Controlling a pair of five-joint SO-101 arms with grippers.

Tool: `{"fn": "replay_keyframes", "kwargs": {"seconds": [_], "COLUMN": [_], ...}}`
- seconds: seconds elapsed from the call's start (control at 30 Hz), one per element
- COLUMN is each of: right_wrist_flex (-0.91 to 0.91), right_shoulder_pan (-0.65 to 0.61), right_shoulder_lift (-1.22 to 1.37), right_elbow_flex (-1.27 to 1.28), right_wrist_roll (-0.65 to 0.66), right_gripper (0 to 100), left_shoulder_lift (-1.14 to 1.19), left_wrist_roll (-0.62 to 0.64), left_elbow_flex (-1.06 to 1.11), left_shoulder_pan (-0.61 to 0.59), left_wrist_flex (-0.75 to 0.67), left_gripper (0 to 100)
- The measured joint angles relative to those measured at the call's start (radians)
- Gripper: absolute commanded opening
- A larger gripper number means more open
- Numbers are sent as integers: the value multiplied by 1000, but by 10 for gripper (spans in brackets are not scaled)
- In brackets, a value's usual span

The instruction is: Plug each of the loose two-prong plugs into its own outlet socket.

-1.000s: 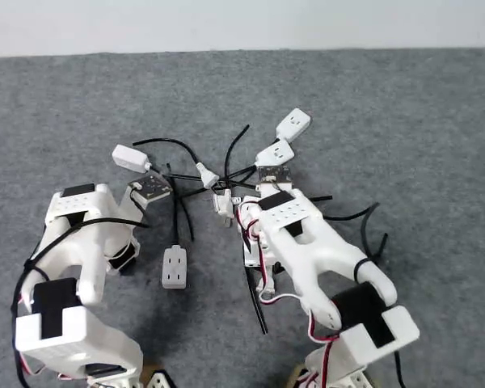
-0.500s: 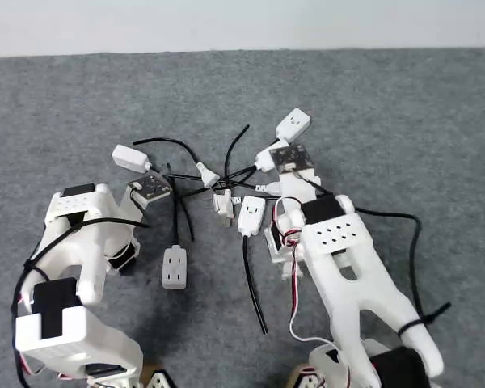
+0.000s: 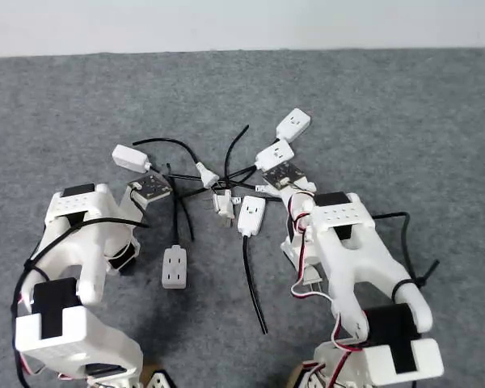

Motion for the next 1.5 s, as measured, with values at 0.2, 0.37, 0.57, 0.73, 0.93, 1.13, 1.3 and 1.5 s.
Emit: {"fn": "replay_keyframes", "kwargs": {"seconds": [0.2,0.37,0.57,0.73,0.93,1.13,1.3,1.5], "right_wrist_flex": [40,14,6,14,58,58,43,31], "right_shoulder_pan": [-5,-35,-40,-38,-3,-5,-2,0], "right_shoulder_lift": [9,9,9,9,9,9,9,12], "right_elbow_flex": [0,0,0,0,-8,-8,-8,-8], "right_wrist_roll": [3,-20,-74,-78,-118,-127,-150,-155], "right_gripper": [130,126,130,142,143,39,32,20], "left_shoulder_lift": [0,0,0,0,0,0,0,0], "left_wrist_roll": [0,0,0,0,0,0,0,0], "left_elbow_flex": [0,0,0,0,0,0,0,0], "left_shoulder_pan": [0,0,0,0,0,0,0,0], "left_wrist_flex": [0,0,0,0,0,0,0,0], "left_gripper": [13,13,13,13,13,13,13,13]}}
